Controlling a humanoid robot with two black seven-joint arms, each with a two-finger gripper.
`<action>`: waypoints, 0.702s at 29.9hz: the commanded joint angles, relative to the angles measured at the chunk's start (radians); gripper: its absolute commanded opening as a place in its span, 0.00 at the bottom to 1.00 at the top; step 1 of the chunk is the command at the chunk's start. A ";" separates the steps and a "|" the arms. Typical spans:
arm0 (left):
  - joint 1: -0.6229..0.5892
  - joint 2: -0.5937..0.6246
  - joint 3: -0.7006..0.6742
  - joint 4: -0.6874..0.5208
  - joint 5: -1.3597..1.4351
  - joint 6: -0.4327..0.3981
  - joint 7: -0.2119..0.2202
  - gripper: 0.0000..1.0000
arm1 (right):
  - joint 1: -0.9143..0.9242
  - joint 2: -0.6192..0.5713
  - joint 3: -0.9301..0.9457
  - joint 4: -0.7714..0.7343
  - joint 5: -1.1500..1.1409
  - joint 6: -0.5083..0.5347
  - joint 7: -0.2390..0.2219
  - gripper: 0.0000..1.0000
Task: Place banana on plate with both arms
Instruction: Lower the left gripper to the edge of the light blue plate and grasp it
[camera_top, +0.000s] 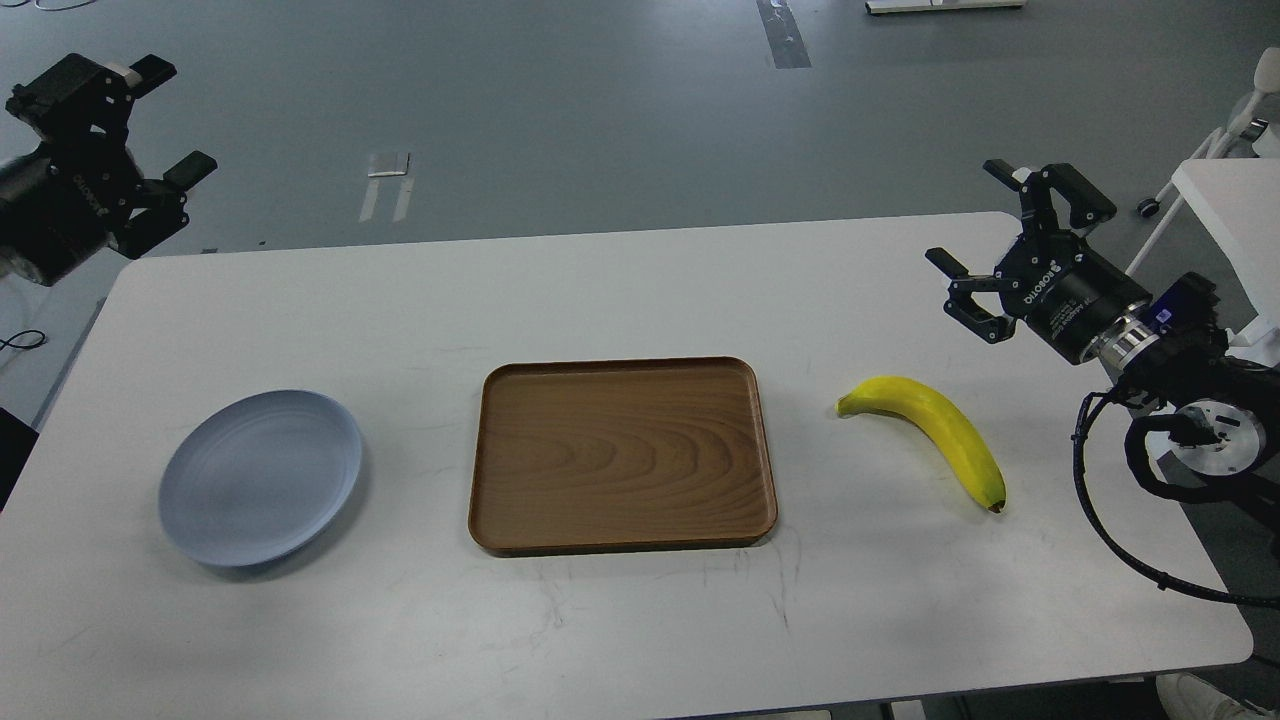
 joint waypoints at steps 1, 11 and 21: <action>-0.003 0.066 0.001 -0.105 0.217 0.000 0.000 0.99 | -0.001 0.001 0.000 0.000 -0.009 0.000 0.000 1.00; 0.031 0.149 0.060 -0.239 0.888 0.000 0.000 0.99 | 0.000 0.004 -0.002 0.000 -0.025 0.000 0.000 1.00; 0.032 0.099 0.353 -0.010 1.009 0.230 0.000 0.99 | 0.002 0.003 -0.006 0.003 -0.025 0.000 0.000 1.00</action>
